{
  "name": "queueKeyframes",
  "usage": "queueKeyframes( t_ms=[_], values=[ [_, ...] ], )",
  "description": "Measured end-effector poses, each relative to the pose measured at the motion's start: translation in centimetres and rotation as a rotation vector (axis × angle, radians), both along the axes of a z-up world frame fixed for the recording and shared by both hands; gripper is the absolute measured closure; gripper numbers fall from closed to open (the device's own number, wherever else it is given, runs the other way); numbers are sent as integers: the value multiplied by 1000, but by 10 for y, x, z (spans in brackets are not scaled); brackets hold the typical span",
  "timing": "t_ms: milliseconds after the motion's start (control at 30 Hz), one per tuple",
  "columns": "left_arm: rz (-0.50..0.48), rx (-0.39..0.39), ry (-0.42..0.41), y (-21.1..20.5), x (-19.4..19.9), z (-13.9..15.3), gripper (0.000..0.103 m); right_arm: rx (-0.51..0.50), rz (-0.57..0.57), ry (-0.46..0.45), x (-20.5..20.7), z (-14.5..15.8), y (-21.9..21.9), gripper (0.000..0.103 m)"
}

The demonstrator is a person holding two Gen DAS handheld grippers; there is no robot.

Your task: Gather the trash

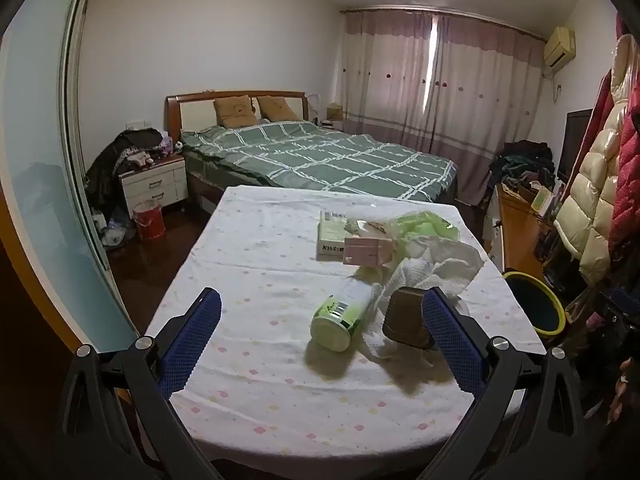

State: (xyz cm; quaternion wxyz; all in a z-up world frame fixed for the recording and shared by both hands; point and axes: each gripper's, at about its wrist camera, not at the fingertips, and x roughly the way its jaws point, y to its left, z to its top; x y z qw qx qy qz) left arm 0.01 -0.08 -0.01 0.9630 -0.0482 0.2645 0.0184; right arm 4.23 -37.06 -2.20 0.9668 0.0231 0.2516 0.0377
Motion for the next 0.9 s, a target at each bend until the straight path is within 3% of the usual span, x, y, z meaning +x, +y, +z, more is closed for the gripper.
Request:
queueKeyframes(
  t_ms=[167,333,900],
  values=[
    [-14,16,8,-4,5,-2,4,0,2,10,2,-1,0,6],
    [4,38,-35,-7,-1,2,4,-2,1,11,1,-1,1,6],
    [9,18,-24,-4,-6,5,4,9,-4,5,5,-3,0,6]
  ],
)
